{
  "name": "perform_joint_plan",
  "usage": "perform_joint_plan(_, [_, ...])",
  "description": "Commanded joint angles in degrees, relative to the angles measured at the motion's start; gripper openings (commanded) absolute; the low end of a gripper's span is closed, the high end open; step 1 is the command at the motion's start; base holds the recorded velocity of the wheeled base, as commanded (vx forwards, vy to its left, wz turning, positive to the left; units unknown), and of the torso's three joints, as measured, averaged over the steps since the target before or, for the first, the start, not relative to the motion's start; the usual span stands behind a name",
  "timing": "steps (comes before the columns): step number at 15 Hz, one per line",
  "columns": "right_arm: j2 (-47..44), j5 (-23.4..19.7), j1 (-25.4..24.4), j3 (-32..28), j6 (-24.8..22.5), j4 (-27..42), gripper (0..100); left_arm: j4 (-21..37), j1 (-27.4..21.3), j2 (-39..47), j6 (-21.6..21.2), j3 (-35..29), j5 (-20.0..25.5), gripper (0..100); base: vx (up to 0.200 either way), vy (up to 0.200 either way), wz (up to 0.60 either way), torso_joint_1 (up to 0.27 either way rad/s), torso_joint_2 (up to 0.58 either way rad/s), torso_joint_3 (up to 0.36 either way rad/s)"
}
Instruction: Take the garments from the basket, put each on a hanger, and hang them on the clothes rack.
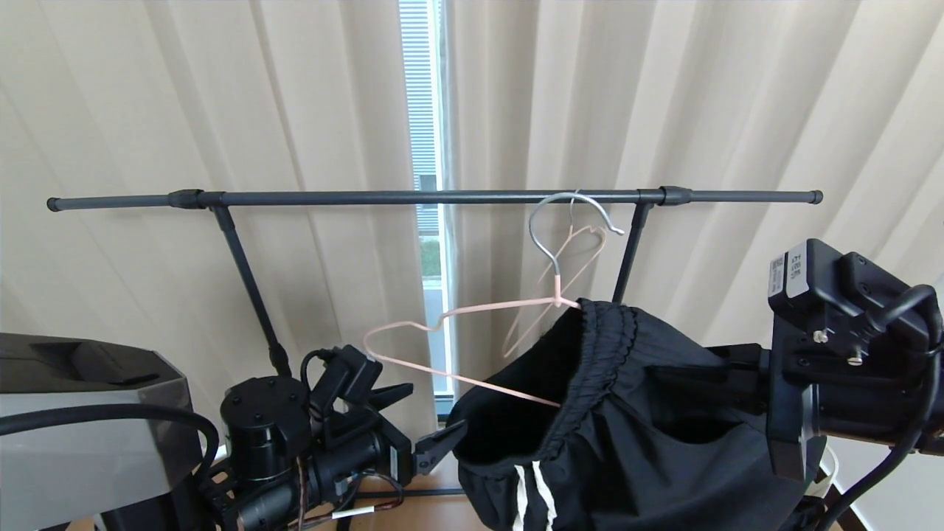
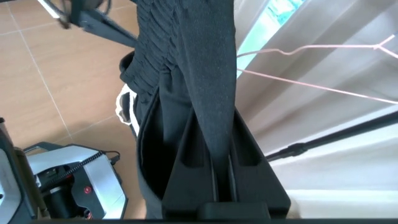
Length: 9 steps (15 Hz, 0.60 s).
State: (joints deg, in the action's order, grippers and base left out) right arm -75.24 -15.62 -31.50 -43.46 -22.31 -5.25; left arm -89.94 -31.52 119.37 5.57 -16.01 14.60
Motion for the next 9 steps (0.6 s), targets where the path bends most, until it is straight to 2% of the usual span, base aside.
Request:
perform_joint_plan(1, [0.6, 0.1, -1.2, 0.1, 0.0, 0.0, 0, -0.1, -0.5, 1.0, 0.1, -0.3, -0.3, 100, 0.0, 0.0, 0.0, 0.0, 0.0, 0.0])
perform_joint_plan(5, [1.0, -0.1, -1.6, 0.1, 0.1, -0.1, 0, -0.1, -2.0, 3.9, 0.0, -1.2, -3.2, 100, 0.0, 0.0, 0.0, 0.0, 0.0, 0.0])
perform_joint_plan(9, [1.2, -0.1, -1.6, 0.0, 0.1, -0.1, 0, -0.1, -2.7, 4.3, -0.1, -0.5, -3.4, 100, 0.0, 0.0, 0.0, 0.0, 0.0, 0.0])
